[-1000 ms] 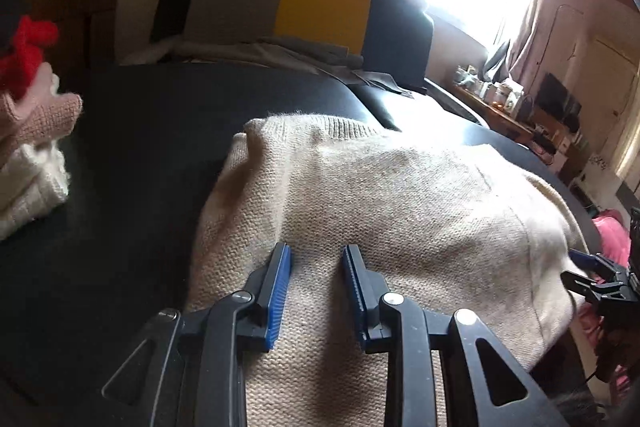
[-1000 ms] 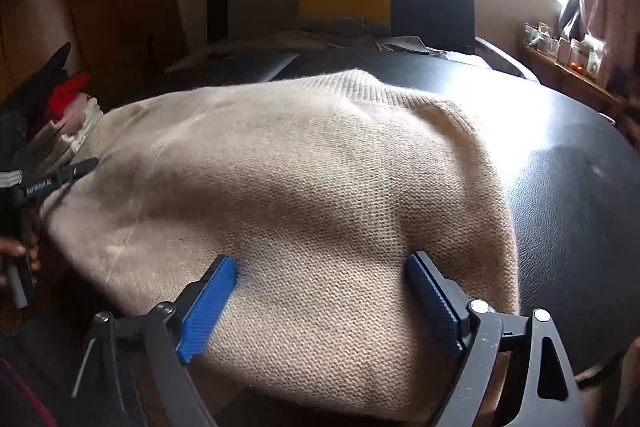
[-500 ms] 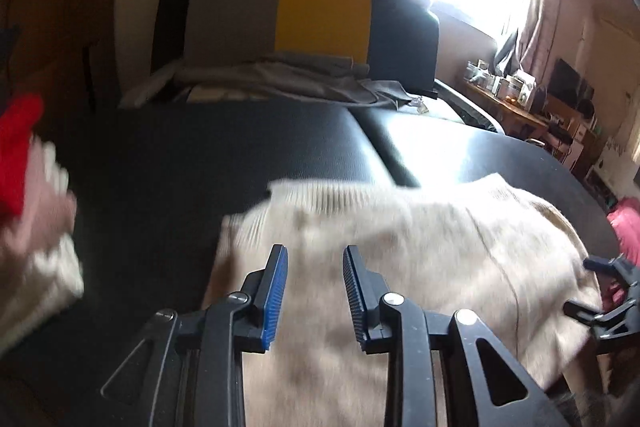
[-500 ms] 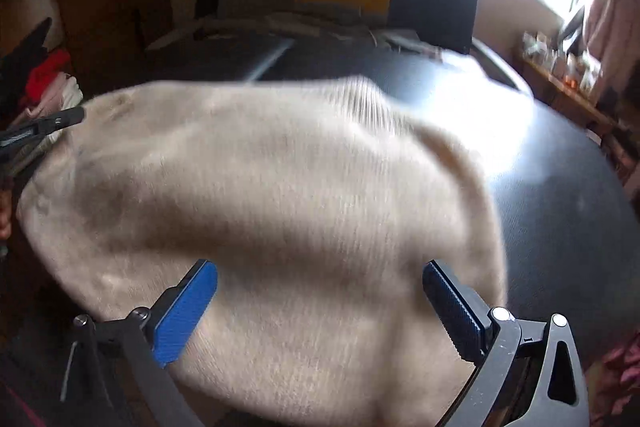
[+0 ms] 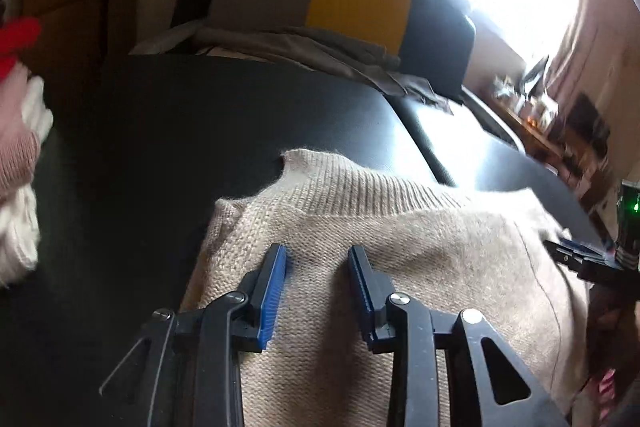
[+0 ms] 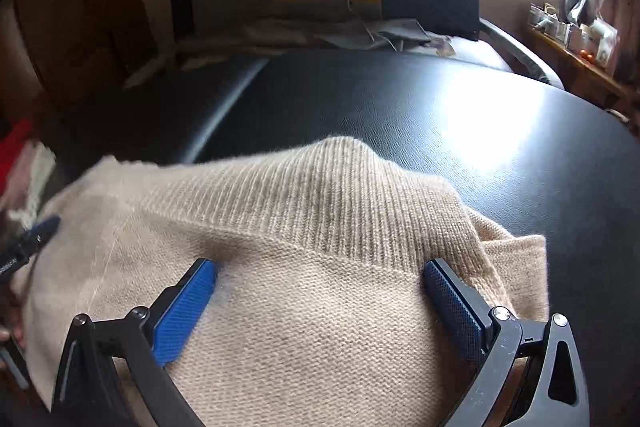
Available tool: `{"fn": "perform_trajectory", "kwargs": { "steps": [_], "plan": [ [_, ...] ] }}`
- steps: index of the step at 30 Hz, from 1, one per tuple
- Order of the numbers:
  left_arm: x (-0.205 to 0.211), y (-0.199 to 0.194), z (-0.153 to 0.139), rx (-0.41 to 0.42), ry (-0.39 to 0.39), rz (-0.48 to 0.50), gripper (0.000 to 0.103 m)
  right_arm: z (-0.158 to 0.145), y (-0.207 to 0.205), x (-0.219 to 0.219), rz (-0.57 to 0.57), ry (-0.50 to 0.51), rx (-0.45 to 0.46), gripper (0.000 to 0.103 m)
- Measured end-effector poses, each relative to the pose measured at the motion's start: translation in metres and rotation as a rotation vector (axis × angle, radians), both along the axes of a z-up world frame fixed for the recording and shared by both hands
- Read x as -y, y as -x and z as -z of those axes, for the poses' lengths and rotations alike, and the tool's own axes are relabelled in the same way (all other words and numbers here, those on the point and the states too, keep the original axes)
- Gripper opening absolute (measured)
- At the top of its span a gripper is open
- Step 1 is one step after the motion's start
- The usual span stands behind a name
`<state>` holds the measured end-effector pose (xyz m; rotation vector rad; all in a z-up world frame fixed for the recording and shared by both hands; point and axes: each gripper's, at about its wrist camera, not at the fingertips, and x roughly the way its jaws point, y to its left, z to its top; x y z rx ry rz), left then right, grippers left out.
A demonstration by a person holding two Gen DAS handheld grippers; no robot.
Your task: Fold clothes
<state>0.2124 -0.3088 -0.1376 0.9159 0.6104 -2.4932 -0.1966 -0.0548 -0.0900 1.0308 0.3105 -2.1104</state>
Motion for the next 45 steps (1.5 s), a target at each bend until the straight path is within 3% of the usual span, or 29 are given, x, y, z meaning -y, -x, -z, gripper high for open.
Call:
{"fn": "perform_trajectory", "kwargs": {
  "steps": [3, 10, 14, 17, 20, 25, 28, 33, 34, 35, 37, 41, 45],
  "plan": [
    [0.007, 0.01, 0.001, 0.01, 0.001, -0.004, 0.033, 0.001, 0.006, 0.006, -0.006, 0.007, 0.005, 0.103],
    [0.031, 0.008, -0.009, -0.009, -0.089, 0.052, 0.033, -0.002, 0.012, -0.001, -0.011, 0.032, 0.011, 0.103],
    [0.055, -0.026, -0.016, -0.02, -0.231, 0.042, 0.033, -0.008, 0.025, -0.011, -0.037, 0.049, 0.02, 0.103],
    [0.064, -0.043, -0.014, 0.016, -0.284, 0.033, 0.039, -0.009, 0.023, -0.007, -0.035, 0.06, 0.021, 0.103],
    [0.068, -0.051, -0.006, 0.055, -0.303, 0.032, 0.041, -0.009, 0.023, 0.002, -0.035, 0.065, 0.022, 0.103],
    [0.076, -0.032, 0.008, 0.079, -0.359, 0.108, 0.045, -0.009, 0.02, 0.017, -0.03, 0.063, 0.019, 0.103],
    [0.078, -0.017, 0.007, 0.111, -0.323, 0.159, 0.046, -0.007, 0.014, 0.029, -0.025, 0.063, 0.014, 0.103],
    [0.084, -0.004, 0.01, 0.12, -0.357, 0.211, 0.046, -0.007, 0.015, 0.047, -0.025, 0.07, 0.018, 0.103],
    [0.084, -0.003, 0.01, 0.119, -0.365, 0.221, 0.044, -0.007, 0.015, 0.05, -0.026, 0.073, 0.019, 0.103],
    [0.084, -0.001, 0.011, 0.118, -0.372, 0.23, 0.033, -0.007, 0.016, 0.052, -0.025, 0.076, 0.02, 0.103],
    [0.083, 0.0, 0.012, 0.113, -0.386, 0.24, 0.02, -0.008, 0.016, 0.057, -0.024, 0.082, 0.023, 0.103],
    [0.083, -0.001, 0.009, 0.086, -0.407, 0.201, 0.016, -0.007, 0.015, 0.062, -0.02, 0.087, 0.029, 0.103],
    [0.096, -0.002, -0.008, 0.057, -0.41, 0.146, 0.016, -0.006, 0.01, 0.035, -0.054, 0.086, 0.053, 0.103]
  ]
}}
